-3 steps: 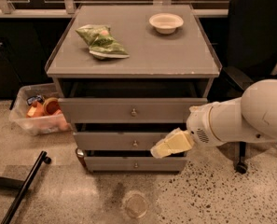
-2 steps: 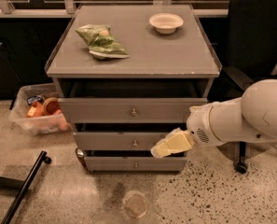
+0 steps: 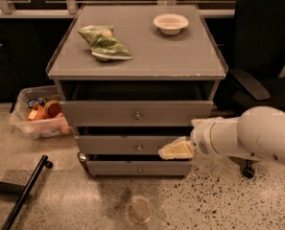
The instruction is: Open middle drawer
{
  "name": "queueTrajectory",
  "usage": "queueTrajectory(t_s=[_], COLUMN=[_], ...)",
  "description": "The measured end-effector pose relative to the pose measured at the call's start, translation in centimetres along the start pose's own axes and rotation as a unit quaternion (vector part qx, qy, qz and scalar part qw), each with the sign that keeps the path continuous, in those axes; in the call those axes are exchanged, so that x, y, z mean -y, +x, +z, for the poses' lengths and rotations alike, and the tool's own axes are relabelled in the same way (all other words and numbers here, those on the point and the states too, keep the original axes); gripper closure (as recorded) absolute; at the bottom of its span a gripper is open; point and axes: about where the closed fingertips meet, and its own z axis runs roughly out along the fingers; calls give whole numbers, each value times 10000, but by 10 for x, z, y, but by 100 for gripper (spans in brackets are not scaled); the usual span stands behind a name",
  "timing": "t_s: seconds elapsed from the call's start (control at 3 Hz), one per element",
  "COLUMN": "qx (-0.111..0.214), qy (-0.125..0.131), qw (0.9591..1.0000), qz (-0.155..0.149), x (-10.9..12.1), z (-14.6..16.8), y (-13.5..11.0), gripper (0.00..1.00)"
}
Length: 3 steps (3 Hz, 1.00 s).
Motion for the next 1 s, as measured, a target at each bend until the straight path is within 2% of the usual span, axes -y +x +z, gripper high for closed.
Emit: queueTrajectory(t_s=[0.33,1.0], qx=[105,345], qy=[163,264], qw=[9997,9972], qz=[147,601], x=[15,34], z=[32,107], y=[19,52], gripper=[42,89])
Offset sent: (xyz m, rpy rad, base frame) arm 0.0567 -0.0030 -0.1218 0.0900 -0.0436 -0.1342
